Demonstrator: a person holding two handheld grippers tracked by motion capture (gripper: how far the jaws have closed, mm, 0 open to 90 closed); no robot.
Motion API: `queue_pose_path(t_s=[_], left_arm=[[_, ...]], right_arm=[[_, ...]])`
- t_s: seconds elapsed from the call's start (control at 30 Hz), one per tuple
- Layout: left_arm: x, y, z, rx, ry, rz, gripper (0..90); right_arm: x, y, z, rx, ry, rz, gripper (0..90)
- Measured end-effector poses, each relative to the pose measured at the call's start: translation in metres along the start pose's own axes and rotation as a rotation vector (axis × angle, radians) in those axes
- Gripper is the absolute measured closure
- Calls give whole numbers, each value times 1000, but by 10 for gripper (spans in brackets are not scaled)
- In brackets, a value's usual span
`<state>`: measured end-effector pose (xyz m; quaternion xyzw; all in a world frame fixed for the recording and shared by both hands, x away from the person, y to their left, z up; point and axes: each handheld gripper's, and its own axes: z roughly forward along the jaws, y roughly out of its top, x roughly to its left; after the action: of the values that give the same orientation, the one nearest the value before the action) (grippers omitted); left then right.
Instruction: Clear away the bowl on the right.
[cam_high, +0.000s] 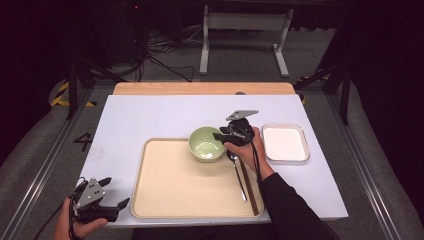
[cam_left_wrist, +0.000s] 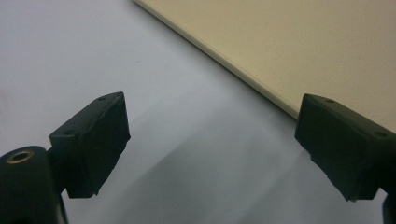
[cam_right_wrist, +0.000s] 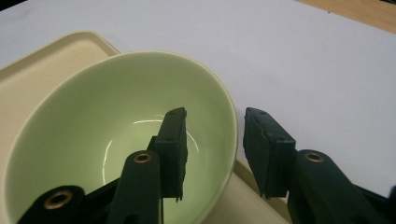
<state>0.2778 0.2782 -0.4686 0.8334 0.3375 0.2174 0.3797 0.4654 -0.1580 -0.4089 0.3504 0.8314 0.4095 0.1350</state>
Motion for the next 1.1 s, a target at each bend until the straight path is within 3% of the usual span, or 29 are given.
queue_pose_path(t_s=[0.23,0.57,0.83,1.1], left_arm=[[0,0,0,5,1,-1,109],[0,0,0,3,3,0,111],[0,0,-1,3,6,-2,111],[0,0,-2,5,7,8,111]], right_arm=[[3,2,-21,-33,-19,-56,570],[-1,-4,-50,-81,-3,-67,520],[1,-10,-76,-87,-39,-145,513],[2,-17,-88,-72,-48,-174,456]])
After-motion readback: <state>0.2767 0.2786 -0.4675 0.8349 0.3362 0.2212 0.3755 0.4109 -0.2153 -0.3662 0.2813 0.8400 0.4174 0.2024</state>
